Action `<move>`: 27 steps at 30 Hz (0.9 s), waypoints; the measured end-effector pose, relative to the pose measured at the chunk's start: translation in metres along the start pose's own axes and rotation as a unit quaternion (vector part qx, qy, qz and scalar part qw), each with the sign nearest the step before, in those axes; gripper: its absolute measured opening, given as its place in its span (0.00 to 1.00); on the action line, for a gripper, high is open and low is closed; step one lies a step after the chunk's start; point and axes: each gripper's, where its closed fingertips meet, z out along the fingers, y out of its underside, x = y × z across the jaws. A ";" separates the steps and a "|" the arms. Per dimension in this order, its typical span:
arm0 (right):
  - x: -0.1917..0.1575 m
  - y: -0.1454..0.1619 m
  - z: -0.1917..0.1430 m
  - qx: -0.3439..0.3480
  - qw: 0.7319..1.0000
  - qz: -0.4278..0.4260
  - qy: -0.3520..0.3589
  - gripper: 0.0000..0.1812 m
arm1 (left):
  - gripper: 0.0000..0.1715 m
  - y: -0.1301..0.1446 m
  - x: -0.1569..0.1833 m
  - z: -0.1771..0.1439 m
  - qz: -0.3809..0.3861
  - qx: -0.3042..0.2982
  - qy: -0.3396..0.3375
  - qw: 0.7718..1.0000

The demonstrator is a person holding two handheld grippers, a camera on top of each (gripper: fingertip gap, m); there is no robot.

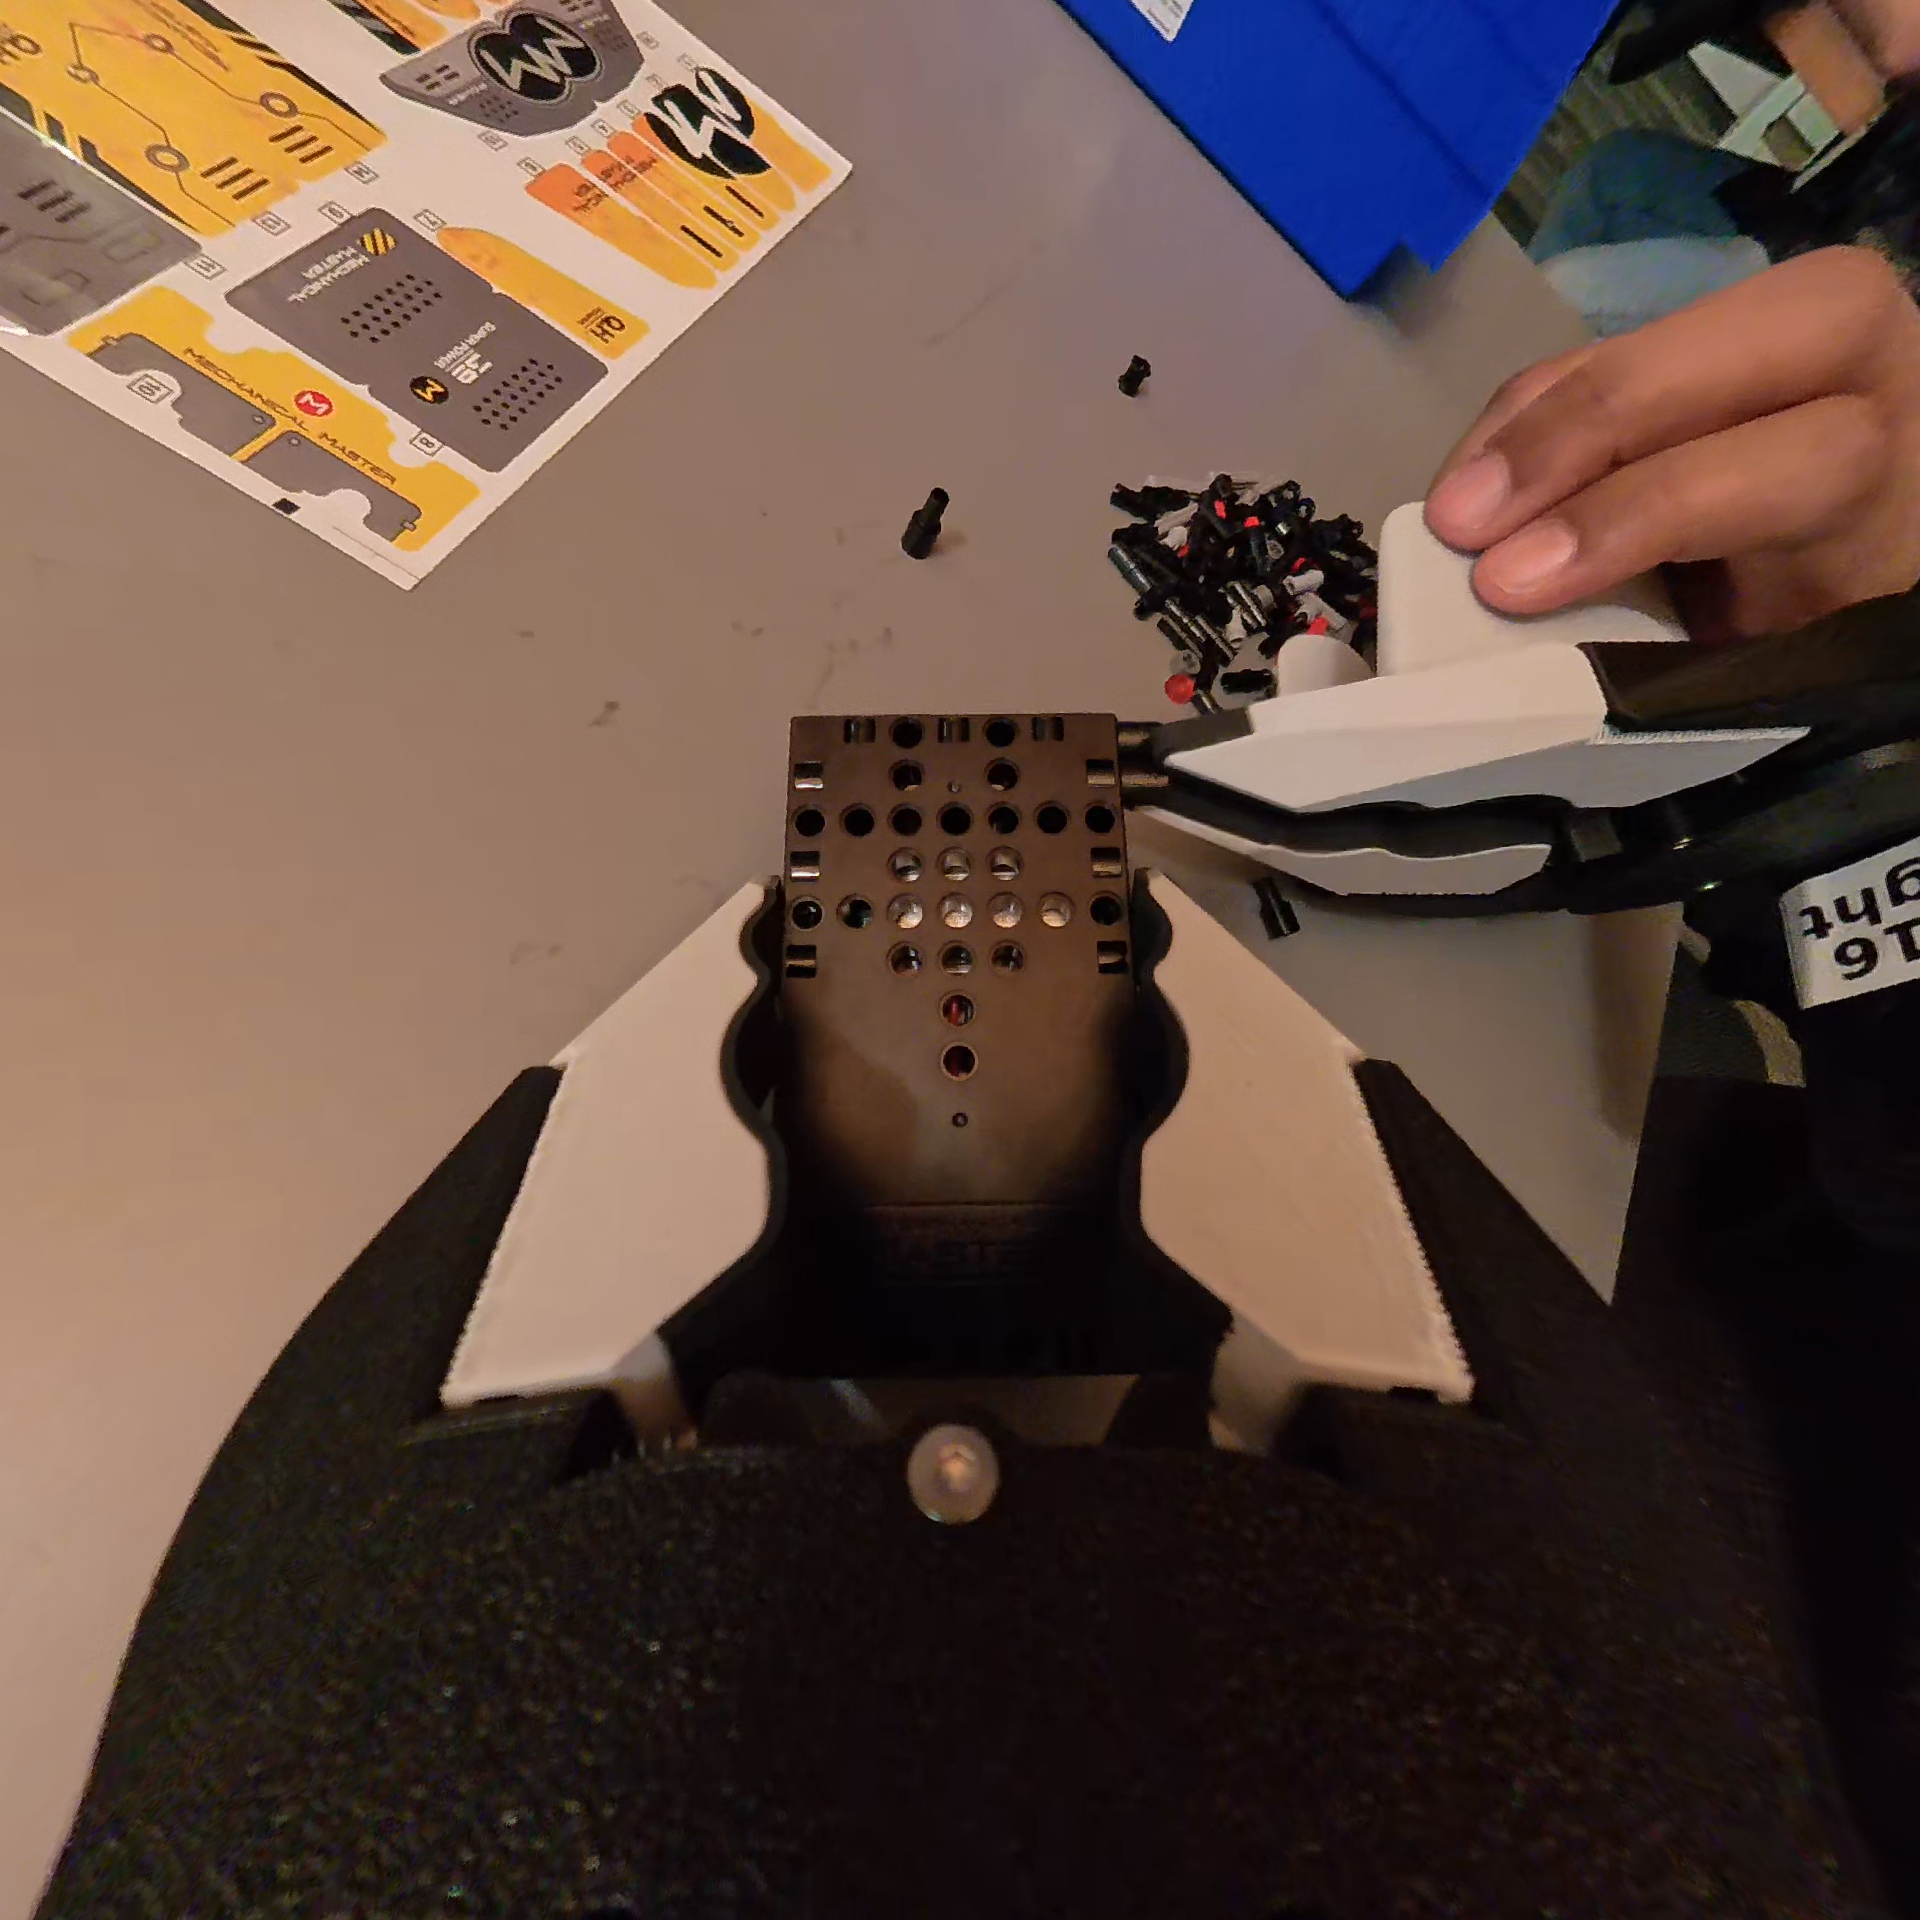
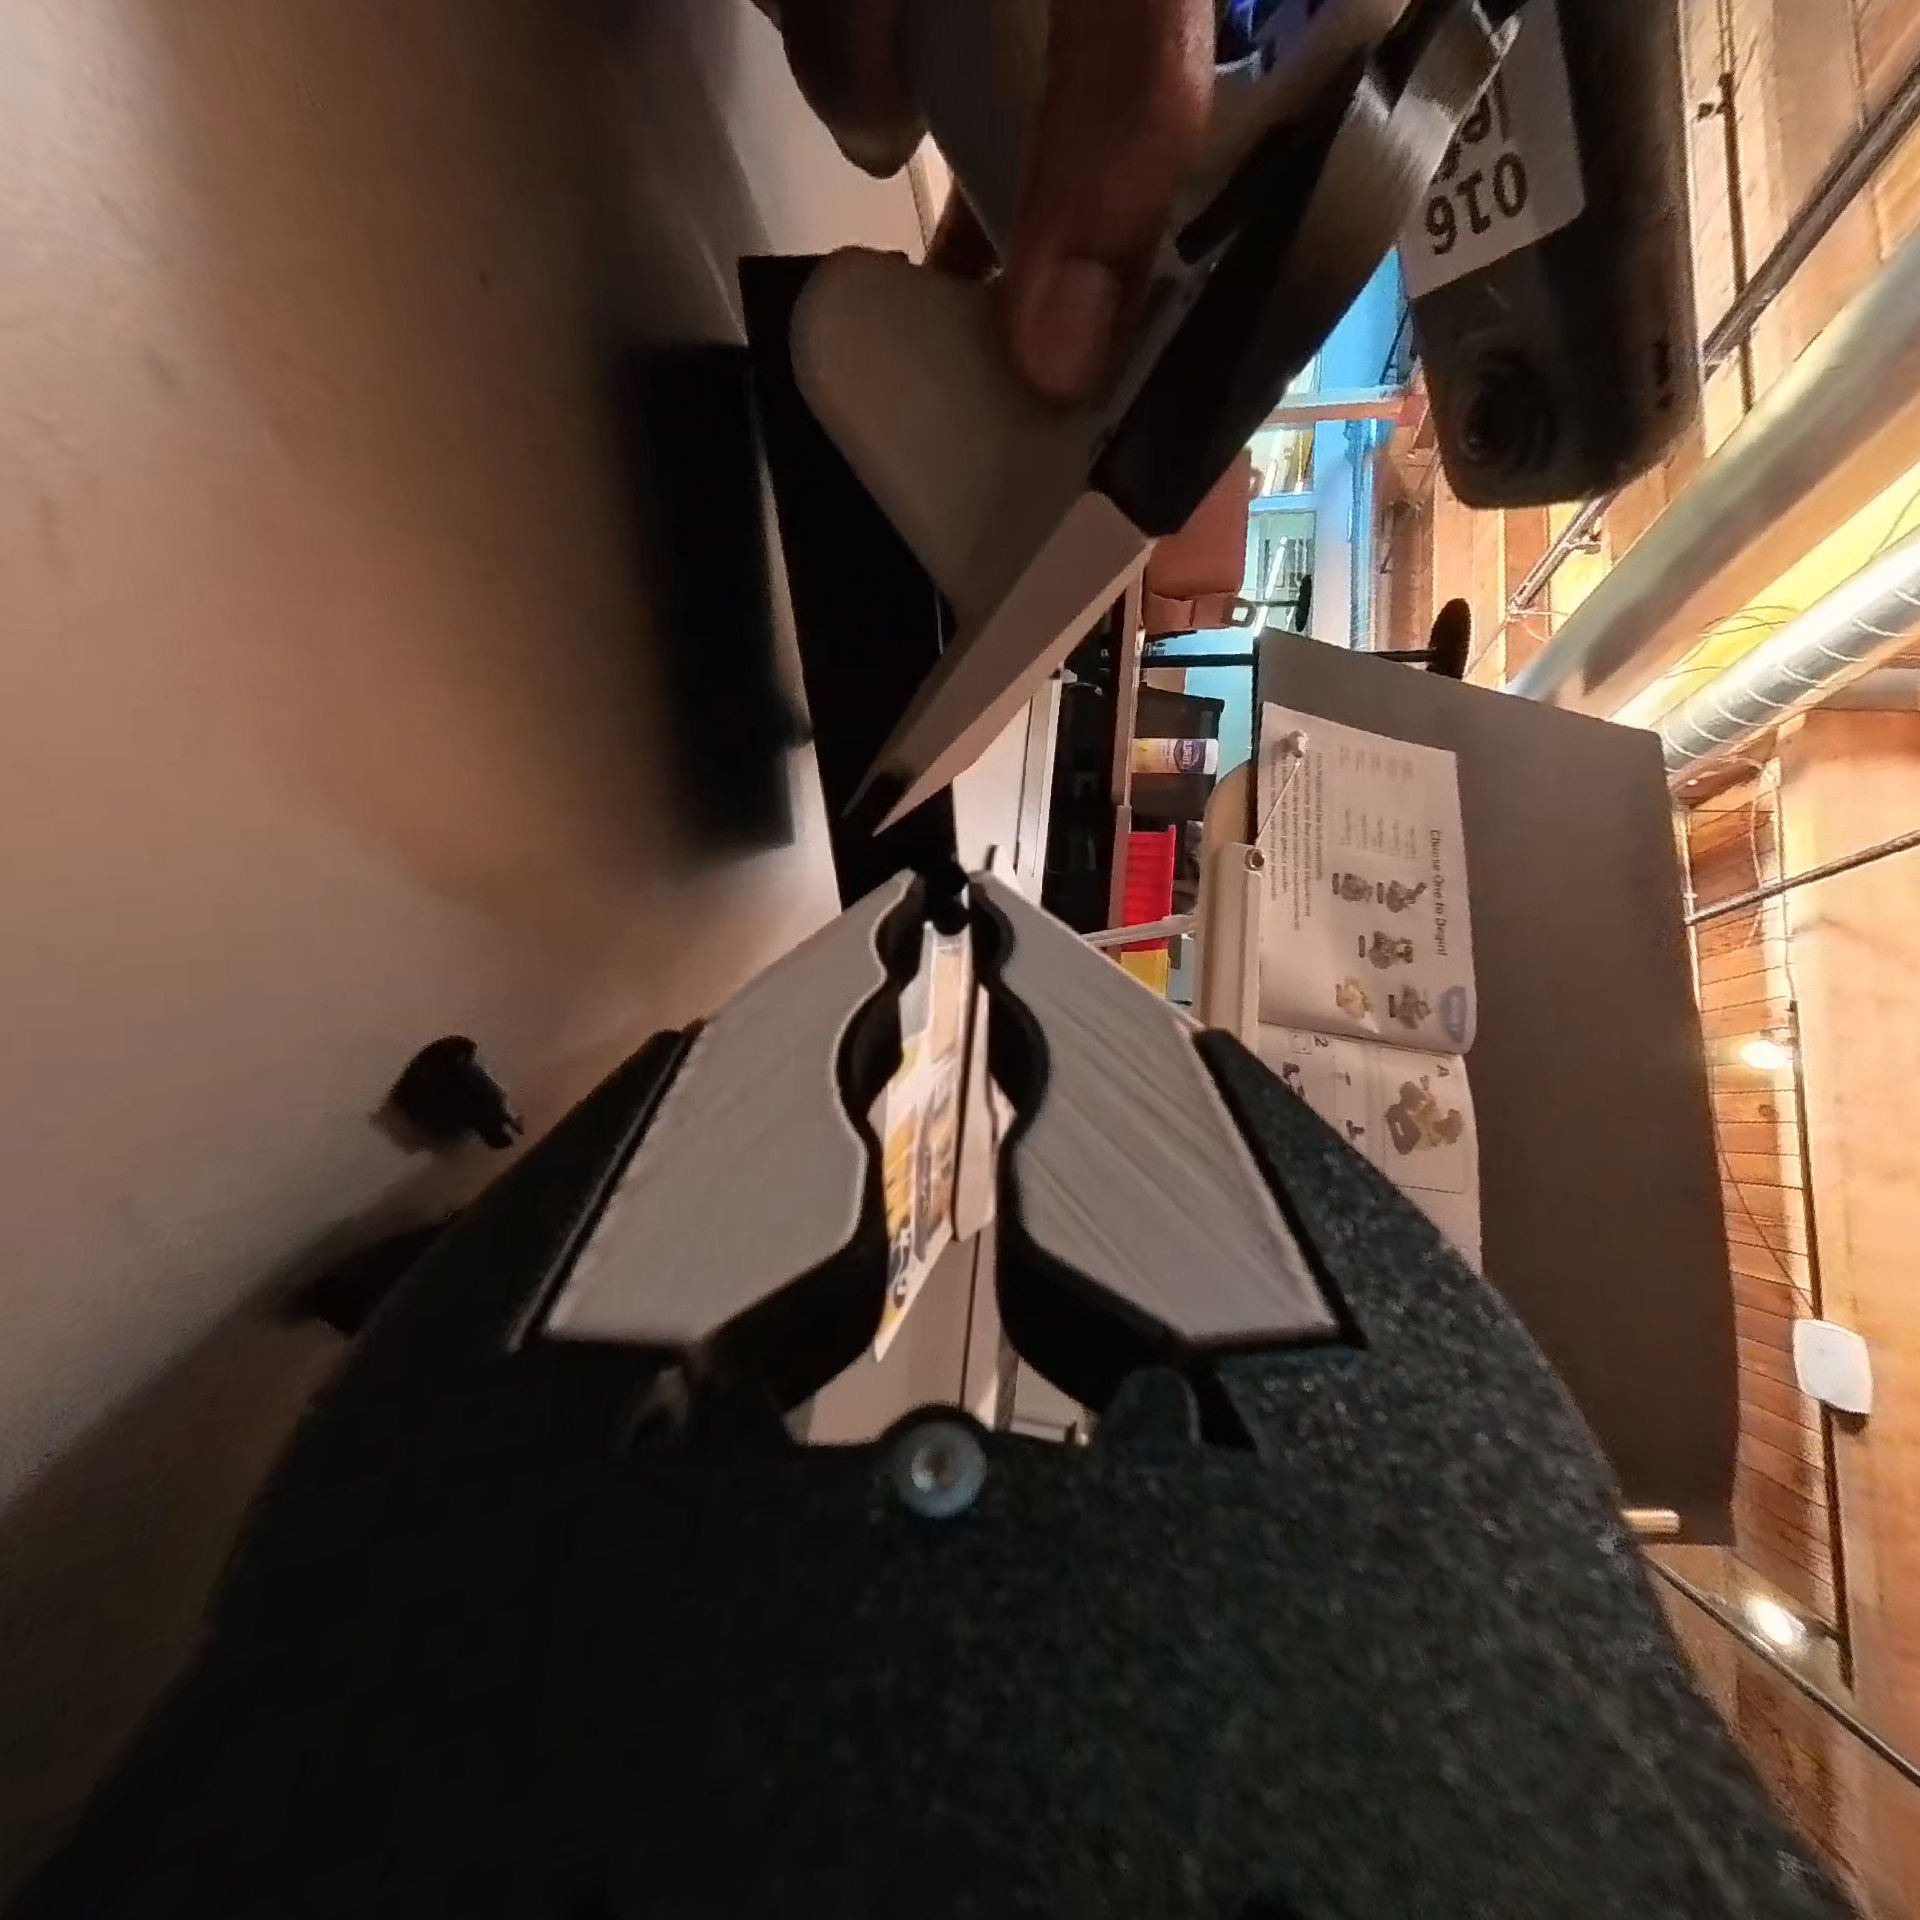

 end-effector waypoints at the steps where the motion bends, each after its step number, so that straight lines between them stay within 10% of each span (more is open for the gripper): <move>1: -0.001 -0.001 0.000 0.003 1.000 0.000 -0.001 0.04 | 0.38 0.000 0.000 0.000 0.001 -0.001 -0.002 1.000; 27: -0.011 0.005 0.003 -0.045 0.991 0.102 -0.077 0.04 | 0.38 0.001 -0.005 0.006 0.023 -0.003 -0.077 0.997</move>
